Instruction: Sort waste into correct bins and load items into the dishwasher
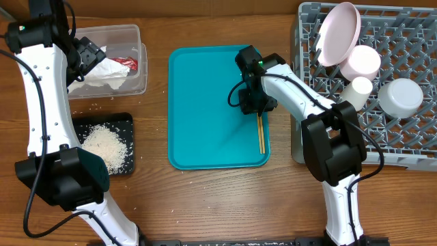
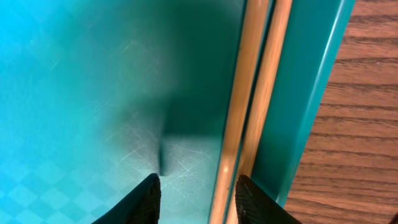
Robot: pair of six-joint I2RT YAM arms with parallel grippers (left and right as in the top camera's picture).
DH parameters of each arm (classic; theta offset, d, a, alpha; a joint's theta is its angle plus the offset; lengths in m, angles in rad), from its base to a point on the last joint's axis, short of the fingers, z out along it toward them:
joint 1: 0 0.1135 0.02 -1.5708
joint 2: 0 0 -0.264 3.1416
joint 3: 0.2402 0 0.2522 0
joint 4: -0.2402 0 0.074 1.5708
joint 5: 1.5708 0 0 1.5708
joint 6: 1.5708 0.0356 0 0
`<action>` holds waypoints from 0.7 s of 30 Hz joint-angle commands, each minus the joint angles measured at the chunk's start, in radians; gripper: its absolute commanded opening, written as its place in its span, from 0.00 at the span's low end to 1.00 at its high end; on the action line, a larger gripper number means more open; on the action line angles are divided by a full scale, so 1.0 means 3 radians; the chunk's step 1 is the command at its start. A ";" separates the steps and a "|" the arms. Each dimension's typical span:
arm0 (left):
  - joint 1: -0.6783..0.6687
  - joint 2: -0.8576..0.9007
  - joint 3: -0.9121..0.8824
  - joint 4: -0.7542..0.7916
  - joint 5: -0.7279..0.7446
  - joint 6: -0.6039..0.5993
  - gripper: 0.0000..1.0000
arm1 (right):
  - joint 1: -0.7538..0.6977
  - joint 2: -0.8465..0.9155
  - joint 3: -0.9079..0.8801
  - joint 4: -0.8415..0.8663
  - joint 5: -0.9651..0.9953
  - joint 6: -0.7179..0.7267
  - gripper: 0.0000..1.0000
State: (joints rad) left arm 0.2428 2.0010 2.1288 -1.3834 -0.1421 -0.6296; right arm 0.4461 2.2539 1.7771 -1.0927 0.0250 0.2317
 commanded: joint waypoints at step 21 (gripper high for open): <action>-0.0006 -0.0088 0.0060 -0.0001 0.0015 -0.0008 1.00 | 0.0013 -0.0062 -0.0275 0.0150 -0.0132 0.0018 0.20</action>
State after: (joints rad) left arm 0.2428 2.0010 2.1288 -1.3842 -0.1425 -0.6300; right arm 0.4484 2.2395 1.7195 -1.0557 0.0021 0.2348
